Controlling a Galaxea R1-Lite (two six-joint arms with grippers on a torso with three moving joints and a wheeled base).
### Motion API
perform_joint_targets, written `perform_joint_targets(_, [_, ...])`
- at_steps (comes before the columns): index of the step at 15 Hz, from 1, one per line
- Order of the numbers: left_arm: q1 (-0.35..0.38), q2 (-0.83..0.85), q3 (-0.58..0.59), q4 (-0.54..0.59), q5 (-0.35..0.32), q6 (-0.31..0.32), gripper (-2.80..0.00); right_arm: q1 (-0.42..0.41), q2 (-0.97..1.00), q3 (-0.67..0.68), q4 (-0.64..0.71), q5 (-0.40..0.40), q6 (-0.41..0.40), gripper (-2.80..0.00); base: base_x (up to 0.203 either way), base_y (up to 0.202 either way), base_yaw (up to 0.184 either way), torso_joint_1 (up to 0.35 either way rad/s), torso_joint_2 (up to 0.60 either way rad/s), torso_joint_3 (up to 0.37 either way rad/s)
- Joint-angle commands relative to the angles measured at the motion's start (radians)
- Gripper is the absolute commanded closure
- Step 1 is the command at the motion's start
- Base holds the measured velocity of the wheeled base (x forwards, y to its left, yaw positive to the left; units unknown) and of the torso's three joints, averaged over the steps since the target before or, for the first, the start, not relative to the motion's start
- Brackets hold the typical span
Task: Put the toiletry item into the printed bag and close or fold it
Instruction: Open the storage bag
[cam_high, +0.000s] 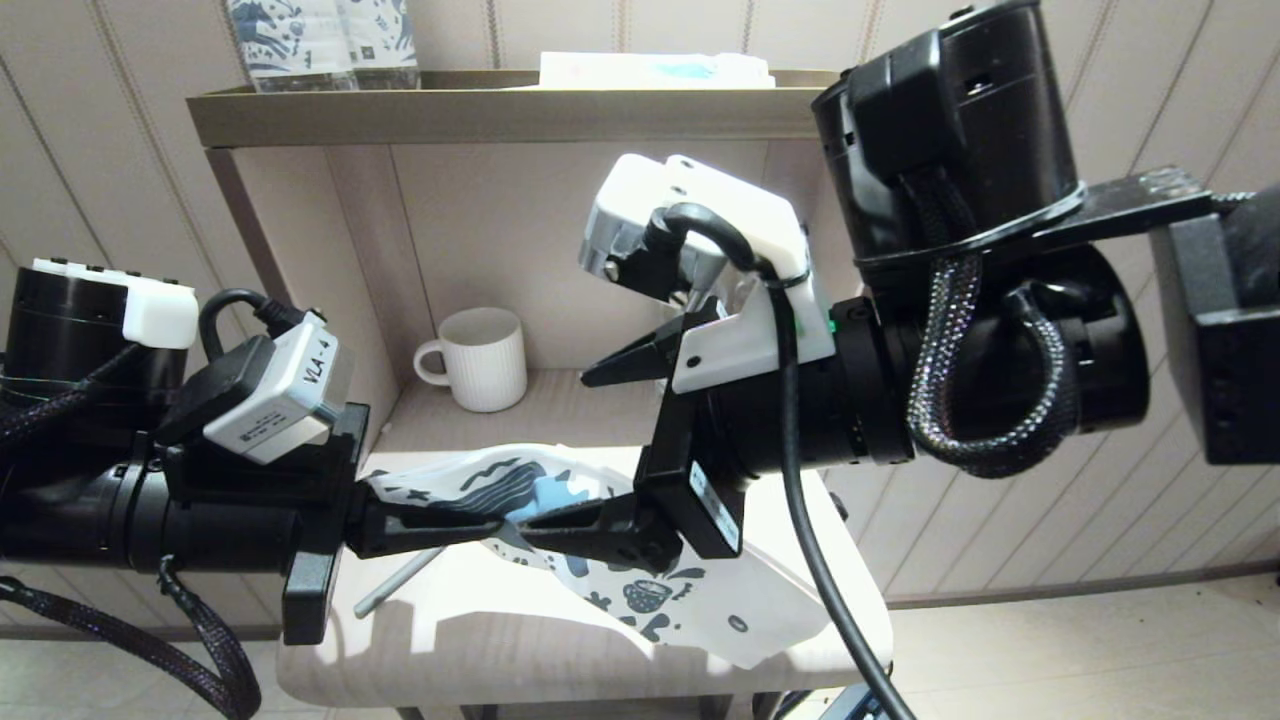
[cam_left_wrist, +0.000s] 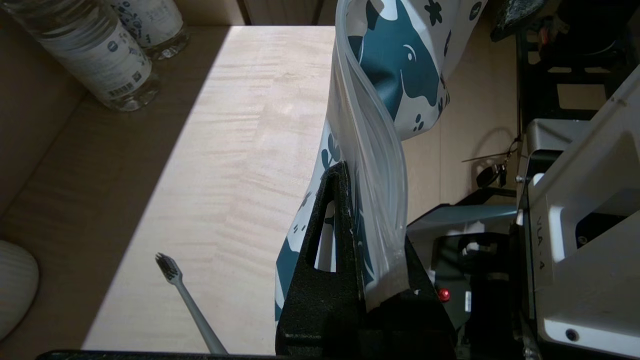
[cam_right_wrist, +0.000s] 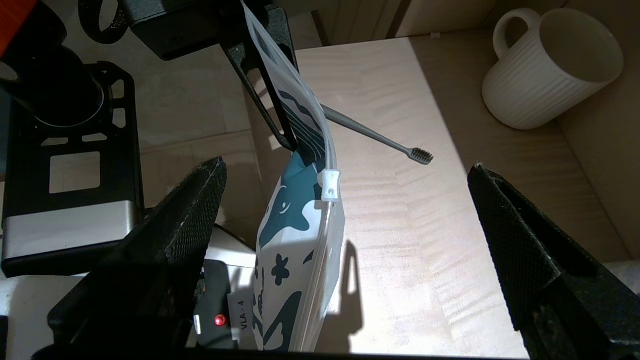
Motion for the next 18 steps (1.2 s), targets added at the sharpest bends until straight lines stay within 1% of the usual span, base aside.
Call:
perform_joint_targets(1, [0.000, 0.006, 0.000, -0.001, -0.007, 0.004, 0.00, -0.004, 0.007, -0.003, 0.006, -0.005, -0.002, -2.80, 0.000, 0.000, 0.000, 0.000, 0.00, 0.000])
perform_joint_targets(10, [0.000, 0.012, 0.002, -0.001, -0.006, 0.005, 0.00, -0.007, 0.018, 0.000, 0.006, -0.008, -0.004, -2.80, 0.000, 0.000, 0.000, 0.000, 0.00, 0.000])
perform_joint_targets(11, [-0.002, 0.012, 0.002, -0.001, -0.006, 0.005, 0.00, -0.007, 0.019, -0.003, 0.006, -0.007, -0.004, 0.00, 0.000, 0.000, 0.000, 0.000, 0.00, 0.000])
perform_joint_targets(18, [-0.002, 0.014, 0.003, 0.001, -0.007, 0.005, 0.00, -0.007, 0.030, -0.027, 0.007, -0.007, -0.004, 0.00, 0.000, 0.000, 0.000, 0.000, 0.00, 0.000])
